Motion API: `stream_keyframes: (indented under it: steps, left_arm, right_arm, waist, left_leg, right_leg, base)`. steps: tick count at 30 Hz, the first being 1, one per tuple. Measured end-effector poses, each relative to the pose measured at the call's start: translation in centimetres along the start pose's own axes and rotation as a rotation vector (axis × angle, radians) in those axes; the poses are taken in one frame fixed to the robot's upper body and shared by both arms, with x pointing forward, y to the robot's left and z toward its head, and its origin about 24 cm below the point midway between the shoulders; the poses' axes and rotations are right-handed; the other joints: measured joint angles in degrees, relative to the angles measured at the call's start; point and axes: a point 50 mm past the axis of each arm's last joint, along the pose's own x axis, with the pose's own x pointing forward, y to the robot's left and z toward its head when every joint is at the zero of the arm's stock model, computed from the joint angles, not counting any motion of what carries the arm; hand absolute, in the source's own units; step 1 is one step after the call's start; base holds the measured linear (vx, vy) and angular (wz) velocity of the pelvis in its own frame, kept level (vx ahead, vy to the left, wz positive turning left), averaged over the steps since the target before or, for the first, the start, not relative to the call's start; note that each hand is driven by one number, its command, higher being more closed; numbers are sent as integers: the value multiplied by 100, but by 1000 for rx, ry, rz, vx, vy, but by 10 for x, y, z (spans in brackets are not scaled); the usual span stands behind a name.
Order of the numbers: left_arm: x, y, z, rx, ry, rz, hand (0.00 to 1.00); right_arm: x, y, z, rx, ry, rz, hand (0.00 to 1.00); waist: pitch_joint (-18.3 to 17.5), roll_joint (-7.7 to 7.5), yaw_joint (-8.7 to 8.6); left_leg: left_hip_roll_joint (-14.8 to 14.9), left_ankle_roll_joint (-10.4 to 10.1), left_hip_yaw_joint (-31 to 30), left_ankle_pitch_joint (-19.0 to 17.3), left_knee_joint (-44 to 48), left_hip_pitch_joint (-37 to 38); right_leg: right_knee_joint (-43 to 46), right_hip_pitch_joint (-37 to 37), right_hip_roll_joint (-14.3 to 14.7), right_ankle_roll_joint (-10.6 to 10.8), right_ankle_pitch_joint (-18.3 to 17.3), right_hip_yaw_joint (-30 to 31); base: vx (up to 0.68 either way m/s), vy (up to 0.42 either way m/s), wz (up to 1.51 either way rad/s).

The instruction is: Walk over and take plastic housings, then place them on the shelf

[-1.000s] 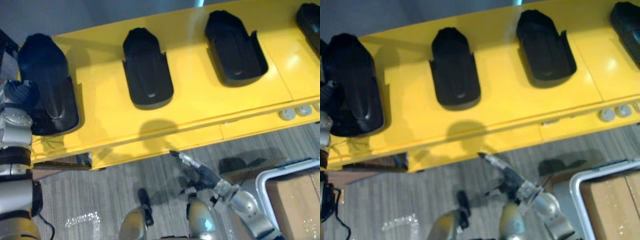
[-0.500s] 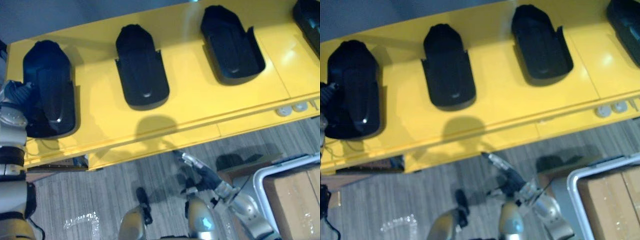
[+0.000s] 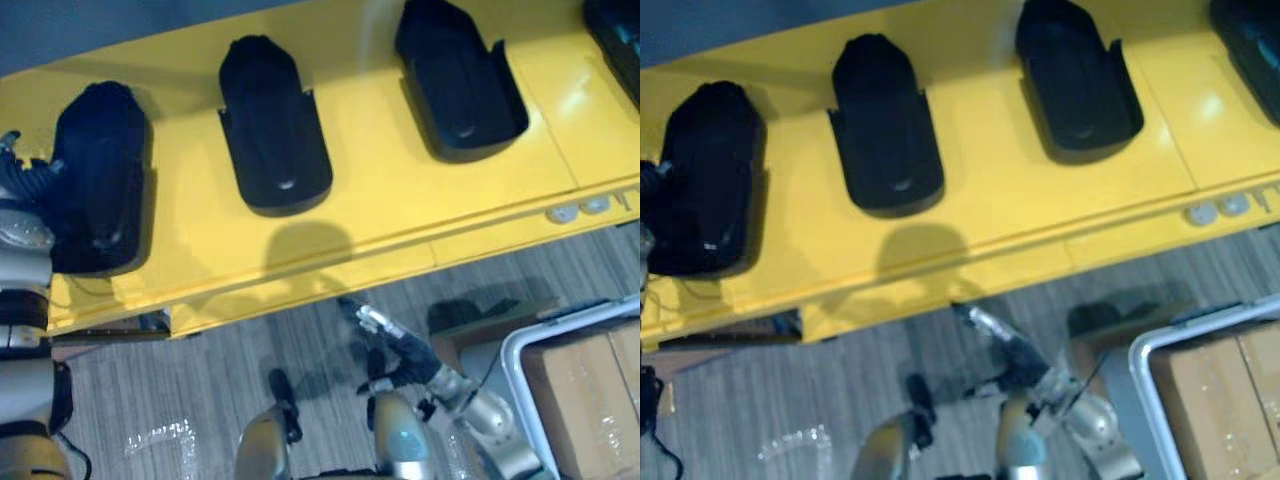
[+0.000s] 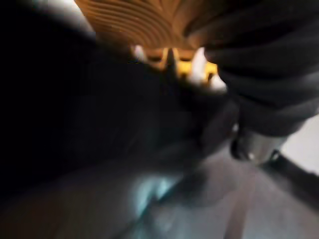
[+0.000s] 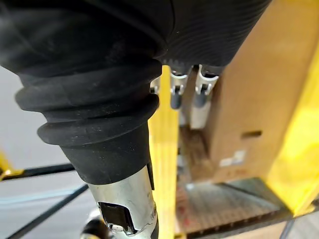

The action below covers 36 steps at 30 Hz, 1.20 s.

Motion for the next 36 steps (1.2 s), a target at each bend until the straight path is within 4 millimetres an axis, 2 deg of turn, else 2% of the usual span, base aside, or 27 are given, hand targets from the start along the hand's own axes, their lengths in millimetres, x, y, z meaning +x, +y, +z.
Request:
stream_keyframes:
  steps: [4,7,11,12,13,16,18,20,21,24,27,28,30,33,36]
  left_arm:
    - [0,2,3,-70,-24,75,0]
    - [-1,7,9,-149,-63,140,0]
    - [-4,10,28,-235,-177,204,0]
    - [-6,14,41,-296,-254,235,0]
    - [-7,17,46,-335,-276,247,0]
    - [-15,13,59,-531,-346,251,0]
    - [-37,11,72,-716,-452,230,0]
    - [-55,12,78,-801,-541,202,0]
    - [-75,11,81,-854,-608,174,0]
    - [-106,-2,71,-911,-611,122,0]
    - [-154,-29,48,-966,-516,-12,0]
    - [-157,-32,46,-970,-501,-23,0]
    - [-183,-51,27,-933,-379,-77,0]
    - [-202,-71,9,-840,-249,-139,0]
    - [-212,-78,-2,-781,-182,-152,0]
  right_arm:
    - [3,8,-1,25,-9,15,0]
    - [6,14,0,40,-20,24,0]
    - [7,22,-1,51,-20,27,0]
    - [7,25,-1,52,-31,21,0]
    - [7,26,0,53,-36,16,0]
    - [6,32,0,54,-48,-38,0]
    - [8,32,5,54,-82,-135,0]
    - [10,28,12,53,-122,-203,0]
    - [13,23,23,43,-183,-264,0]
    - [19,13,38,12,-268,-327,0]
    - [28,5,52,-19,-353,-395,0]
    - [28,5,53,-21,-358,-398,0]
    - [35,2,60,-47,-399,-422,0]
    - [42,-1,66,-46,-437,-458,0]
    - [42,-2,65,-35,-429,-486,0]
  waist:
    - [0,0,-21]
    - [-4,-6,25]
    - [-31,-29,29]
    - [-130,-38,33]
    - [-170,-43,33]
    - [-611,-54,39]
    - [-931,-49,28]
    - [-1187,-41,28]
    - [-1352,-7,31]
    - [-1610,69,86]
    - [-1843,78,275]
    - [-1847,72,294]
    - [-1913,39,485]
    - [-2017,25,552]
    - [-2139,95,622]
  left_leg:
    - [-6,2,-108,1,3,6]
    - [-7,4,-143,5,0,21]
    - [-19,5,-200,6,-58,211]
    - [-26,-4,-217,29,-135,234]
    - [-33,-11,-219,46,-182,264]
    - [-81,-30,-194,126,-482,432]
    - [-121,-30,-166,126,-680,758]
    - [-134,-31,-150,126,-794,884]
    - [-131,-31,-153,126,-879,1034]
    - [-138,-31,-167,126,-1007,1229]
    - [-159,-31,-299,124,-1041,1320]
    - [-162,-31,-311,124,-1043,1321]
    - [-192,-21,-347,133,-1040,1303]
    - [-278,-5,-489,223,-1143,1300]
    - [-279,-5,-491,270,-1168,1302]
  right_leg:
    - [-8,75,-8,-3,-4,-116]
    - [-11,111,-9,-8,-9,-146]
    - [-140,393,-8,-5,-8,-246]
    - [-225,438,-2,5,0,-278]
    - [-255,458,0,9,2,-280]
    - [-467,592,8,39,31,-293]
    - [-650,914,11,52,41,-317]
    - [-714,1014,11,53,41,-347]
    - [-722,1138,25,53,41,-454]
    - [-725,1297,30,54,41,-557]
    - [-760,1480,17,55,40,-801]
    - [-767,1495,15,55,40,-827]
    - [-792,1515,-7,59,35,-918]
    - [-818,1594,-49,109,-49,-1101]
    - [-785,1569,-56,60,-91,-1129]
  base:
    - [-8,4,11]
    - [-23,5,8]
    - [0,6,7]
    - [7,-3,8]
    - [30,-2,6]
    - [89,-5,0]
    - [173,6,-2]
    - [131,14,0]
    - [111,12,4]
    - [77,19,6]
    - [1,4,20]
    - [-59,-15,28]
    - [-90,-19,9]
    - [-104,-38,22]
    - [-98,-14,4]
